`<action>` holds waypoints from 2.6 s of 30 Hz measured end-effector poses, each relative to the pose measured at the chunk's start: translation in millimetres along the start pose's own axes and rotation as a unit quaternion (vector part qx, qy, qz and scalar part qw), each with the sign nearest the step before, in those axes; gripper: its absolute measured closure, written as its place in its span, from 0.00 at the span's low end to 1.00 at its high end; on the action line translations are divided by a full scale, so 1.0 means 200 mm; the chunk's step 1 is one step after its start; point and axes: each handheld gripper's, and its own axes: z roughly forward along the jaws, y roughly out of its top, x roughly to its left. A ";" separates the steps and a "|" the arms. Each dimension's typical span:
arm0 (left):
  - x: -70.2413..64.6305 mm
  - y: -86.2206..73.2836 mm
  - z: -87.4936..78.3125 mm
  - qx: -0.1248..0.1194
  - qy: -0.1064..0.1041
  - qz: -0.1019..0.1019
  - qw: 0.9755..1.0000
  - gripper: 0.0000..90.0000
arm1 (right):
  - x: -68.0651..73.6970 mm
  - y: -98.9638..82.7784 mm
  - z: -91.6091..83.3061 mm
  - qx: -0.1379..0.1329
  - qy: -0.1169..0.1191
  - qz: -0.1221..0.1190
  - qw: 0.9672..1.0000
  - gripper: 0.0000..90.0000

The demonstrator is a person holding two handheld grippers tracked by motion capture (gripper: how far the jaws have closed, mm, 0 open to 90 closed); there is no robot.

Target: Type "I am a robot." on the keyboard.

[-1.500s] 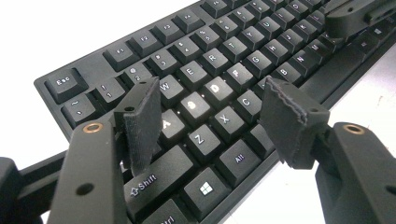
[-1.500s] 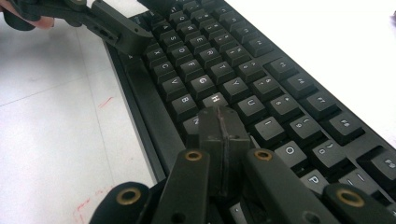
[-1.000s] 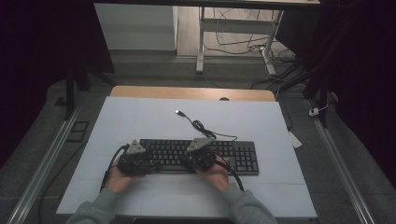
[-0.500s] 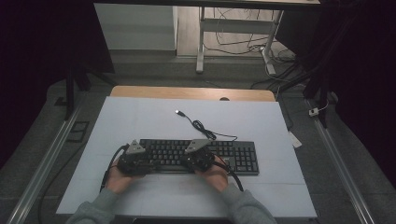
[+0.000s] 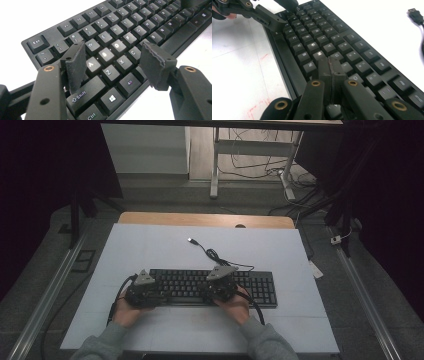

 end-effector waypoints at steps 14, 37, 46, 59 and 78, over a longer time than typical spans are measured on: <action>0.00 0.00 0.00 -0.001 0.001 -0.003 1.000 0.42 | -0.08 -0.13 -0.22 -0.012 -0.032 0.029 0.999 0.85; 0.00 0.00 -0.01 -0.009 0.005 -0.003 1.000 0.42 | -0.17 -0.38 -0.51 -0.025 -0.089 0.060 0.994 0.57; -0.03 0.04 0.00 -0.019 -0.010 0.000 1.000 0.43 | -0.18 -0.37 -0.50 -0.022 -0.087 0.057 0.994 0.56; -0.11 0.08 0.04 -0.013 -0.053 0.034 0.998 0.75 | -0.18 -0.37 -0.49 -0.021 -0.088 0.055 0.994 0.56; -0.20 0.09 0.11 0.021 -0.068 0.071 0.995 0.99 | -0.18 -0.37 -0.48 -0.012 -0.088 0.054 0.995 0.56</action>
